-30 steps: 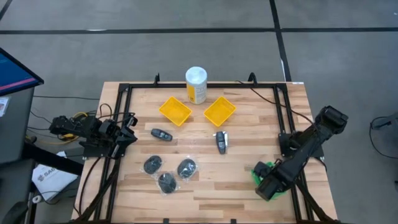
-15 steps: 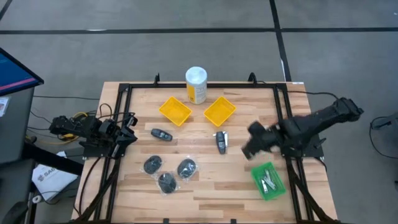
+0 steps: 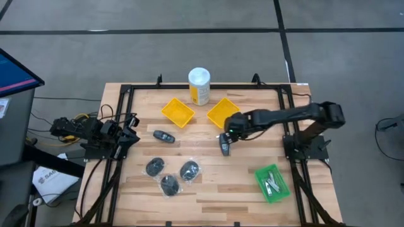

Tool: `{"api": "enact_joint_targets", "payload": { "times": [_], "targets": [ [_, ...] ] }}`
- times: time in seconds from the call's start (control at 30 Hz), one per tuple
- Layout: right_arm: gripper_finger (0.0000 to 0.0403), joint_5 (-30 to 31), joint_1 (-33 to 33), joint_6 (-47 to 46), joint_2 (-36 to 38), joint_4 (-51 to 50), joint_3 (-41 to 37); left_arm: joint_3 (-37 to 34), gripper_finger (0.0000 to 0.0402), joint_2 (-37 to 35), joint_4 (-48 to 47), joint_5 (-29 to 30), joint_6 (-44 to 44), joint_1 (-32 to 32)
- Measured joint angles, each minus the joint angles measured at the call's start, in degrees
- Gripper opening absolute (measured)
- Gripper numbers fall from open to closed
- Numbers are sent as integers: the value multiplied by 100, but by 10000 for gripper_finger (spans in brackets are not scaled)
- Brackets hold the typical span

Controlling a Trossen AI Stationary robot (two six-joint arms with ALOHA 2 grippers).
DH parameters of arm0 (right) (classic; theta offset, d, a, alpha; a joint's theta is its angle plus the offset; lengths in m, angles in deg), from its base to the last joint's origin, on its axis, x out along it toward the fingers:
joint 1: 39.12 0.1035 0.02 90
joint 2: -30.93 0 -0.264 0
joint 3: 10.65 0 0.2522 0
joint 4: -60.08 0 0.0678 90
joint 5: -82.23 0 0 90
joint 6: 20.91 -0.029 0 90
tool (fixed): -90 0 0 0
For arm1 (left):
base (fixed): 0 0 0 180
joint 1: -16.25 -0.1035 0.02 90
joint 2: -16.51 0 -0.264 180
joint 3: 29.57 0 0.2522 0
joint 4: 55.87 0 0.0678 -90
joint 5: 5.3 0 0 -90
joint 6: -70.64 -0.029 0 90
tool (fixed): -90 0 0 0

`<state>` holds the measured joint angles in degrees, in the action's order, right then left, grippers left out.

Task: Pick & Place Travel size toiletries
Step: Put the nail cutter into the green bin

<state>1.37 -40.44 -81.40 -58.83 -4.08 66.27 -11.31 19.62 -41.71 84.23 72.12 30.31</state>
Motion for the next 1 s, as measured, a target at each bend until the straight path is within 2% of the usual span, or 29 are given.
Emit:
{"api": "enact_joint_targets", "payload": {
  "times": [0.17, 0.4, 0.6, 0.73, 1.0],
  "targets": [
    [220, -8, -158, 133, -516, 249, -2, 0, 2, 0, 2, -2, 4, 0],
    [202, -58, -312, 473, -988, 525, -4, 0, 2, 1, -2, -13, 4, 0],
    [197, -553, -305, 564, -1289, 1095, 0, 0, 2, 0, 4, -21, 0, 0],
    [203, -647, -284, 633, -1274, 1202, 7, 0, 2, -2, 13, -28, -7, 0],
    [208, -395, -405, 411, -1050, 931, 0, 0, 2, -1, 15, -24, -127, 0]
  ]
}}
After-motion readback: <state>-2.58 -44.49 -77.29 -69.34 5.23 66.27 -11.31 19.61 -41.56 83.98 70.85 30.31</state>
